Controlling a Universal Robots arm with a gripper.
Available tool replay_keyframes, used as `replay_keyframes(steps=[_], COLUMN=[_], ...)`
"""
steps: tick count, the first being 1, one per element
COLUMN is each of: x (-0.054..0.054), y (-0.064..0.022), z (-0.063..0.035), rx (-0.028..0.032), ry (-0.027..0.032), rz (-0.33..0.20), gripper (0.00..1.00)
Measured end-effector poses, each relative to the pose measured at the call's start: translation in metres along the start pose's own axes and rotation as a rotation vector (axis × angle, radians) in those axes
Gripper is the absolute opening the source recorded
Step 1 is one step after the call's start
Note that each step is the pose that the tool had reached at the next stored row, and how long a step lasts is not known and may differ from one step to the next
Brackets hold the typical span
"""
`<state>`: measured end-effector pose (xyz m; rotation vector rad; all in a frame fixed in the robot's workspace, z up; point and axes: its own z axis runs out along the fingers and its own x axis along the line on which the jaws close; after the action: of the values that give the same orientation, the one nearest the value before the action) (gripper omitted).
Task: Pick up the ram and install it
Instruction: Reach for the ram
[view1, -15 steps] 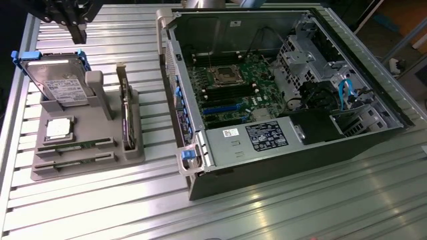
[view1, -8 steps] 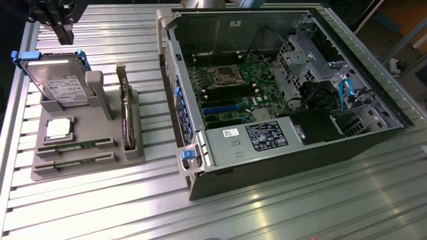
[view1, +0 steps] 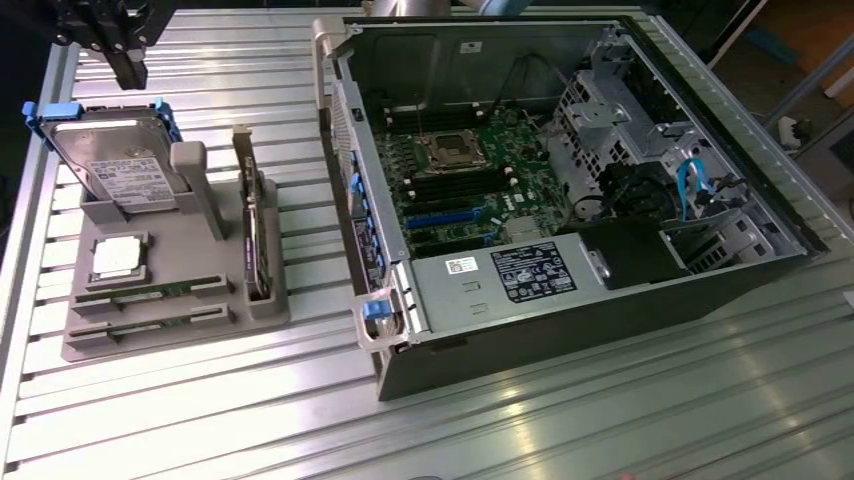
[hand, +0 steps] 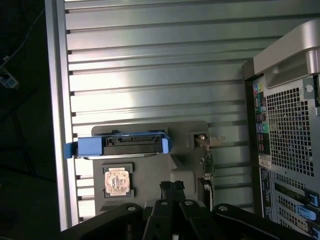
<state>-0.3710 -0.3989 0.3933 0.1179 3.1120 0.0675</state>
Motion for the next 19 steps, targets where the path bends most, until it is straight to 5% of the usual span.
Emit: replay_keyframes(steps=[7,12,19], x=[-0.002,-0.003,-0.003], y=[0.0002,-0.0003,-0.0131], z=[0.0001,0.0,-0.0005], rx=[0.0014,0.0015,0.0015], ry=[0.0115,0.0126,0.0125], rz=[0.0,0.0,0.001], gripper=[0.11,0.11,0.11])
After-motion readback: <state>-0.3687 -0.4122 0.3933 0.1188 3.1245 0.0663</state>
